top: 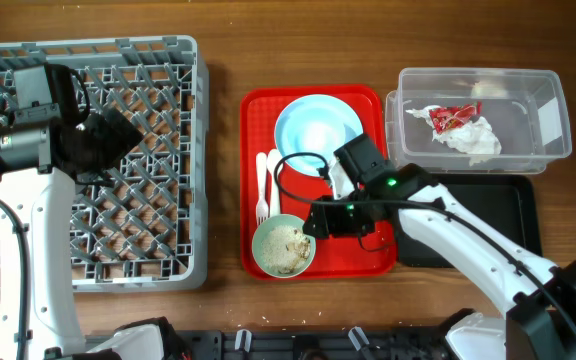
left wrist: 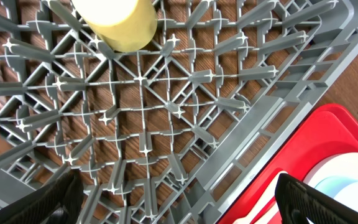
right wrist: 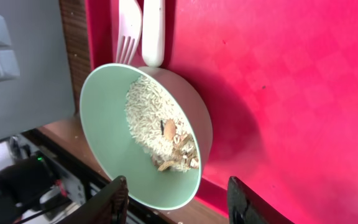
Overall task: Sort waste into correct bins and load items into the dishwasher rack
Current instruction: 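Grasp the rim of the green rice bowl with the right gripper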
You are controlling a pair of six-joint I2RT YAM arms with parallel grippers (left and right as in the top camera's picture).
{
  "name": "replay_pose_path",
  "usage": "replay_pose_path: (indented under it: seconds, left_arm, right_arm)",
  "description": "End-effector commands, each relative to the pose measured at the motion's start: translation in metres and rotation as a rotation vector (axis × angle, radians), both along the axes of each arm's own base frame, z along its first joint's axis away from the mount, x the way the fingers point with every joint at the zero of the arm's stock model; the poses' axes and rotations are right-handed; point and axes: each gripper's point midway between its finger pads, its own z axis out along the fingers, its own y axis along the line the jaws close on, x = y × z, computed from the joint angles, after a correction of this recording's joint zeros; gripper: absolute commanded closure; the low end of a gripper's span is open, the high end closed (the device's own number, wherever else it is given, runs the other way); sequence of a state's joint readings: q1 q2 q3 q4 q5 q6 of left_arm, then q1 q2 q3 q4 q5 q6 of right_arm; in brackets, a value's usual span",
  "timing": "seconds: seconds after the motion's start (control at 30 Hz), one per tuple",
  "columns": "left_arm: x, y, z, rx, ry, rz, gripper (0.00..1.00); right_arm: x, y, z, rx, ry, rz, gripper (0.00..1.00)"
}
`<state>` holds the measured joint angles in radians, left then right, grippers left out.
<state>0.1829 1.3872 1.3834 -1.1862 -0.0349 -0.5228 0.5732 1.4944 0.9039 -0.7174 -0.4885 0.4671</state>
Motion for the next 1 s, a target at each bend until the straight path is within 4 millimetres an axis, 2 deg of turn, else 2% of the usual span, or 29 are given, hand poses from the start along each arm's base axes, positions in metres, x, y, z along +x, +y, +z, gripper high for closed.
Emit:
replay_pose_path:
  seconds: [0.0, 0.23, 0.33, 0.43, 0.57, 0.63, 0.7, 0.8, 0.87, 0.97]
  left_arm:
    - [0.001, 0.002, 0.007, -0.002, -0.022, 0.017, 0.00]
    - [0.001, 0.002, 0.007, -0.002, -0.022, 0.017, 0.00]
    - [0.001, 0.002, 0.007, -0.002, -0.022, 0.017, 0.00]
    - [0.001, 0.002, 0.007, -0.002, -0.022, 0.017, 0.00]
    - [0.001, 0.002, 0.007, -0.002, -0.022, 0.017, 0.00]
    - [0.001, 0.002, 0.007, -0.002, -0.022, 0.017, 0.00]
    - [0.001, 0.002, 0.007, -0.002, -0.022, 0.017, 0.00]
    - [0.001, 0.002, 0.007, -0.002, -0.022, 0.017, 0.00]
    - [0.001, 0.002, 0.007, -0.002, -0.022, 0.017, 0.00]
    - [0.001, 0.002, 0.007, -0.002, -0.022, 0.017, 0.00]
  right_arm:
    - [-0.001, -0.009, -0.019, -0.071, -0.002, -0.022, 0.49]
    - [-0.002, -0.012, -0.053, -0.133, 0.065, -0.036, 0.55]
    - [0.008, -0.027, -0.058, -0.218, 0.041, -0.115, 0.64]
    - [0.015, -0.044, -0.061, -0.272, 0.039, -0.173, 0.67]
    - [0.038, -0.080, -0.049, -0.339, 0.041, -0.258, 0.76]
    - [0.058, -0.106, -0.029, -0.401, 0.018, -0.298, 0.76]
    - [0.069, -0.115, -0.011, -0.410, 0.003, -0.294, 0.76]
    - [0.077, -0.109, 0.022, -0.379, -0.002, -0.269, 0.71]
    - [0.070, -0.074, 0.042, -0.197, 0.012, -0.168, 0.67]
    - [0.055, -0.043, 0.044, -0.152, 0.017, -0.079, 0.66]
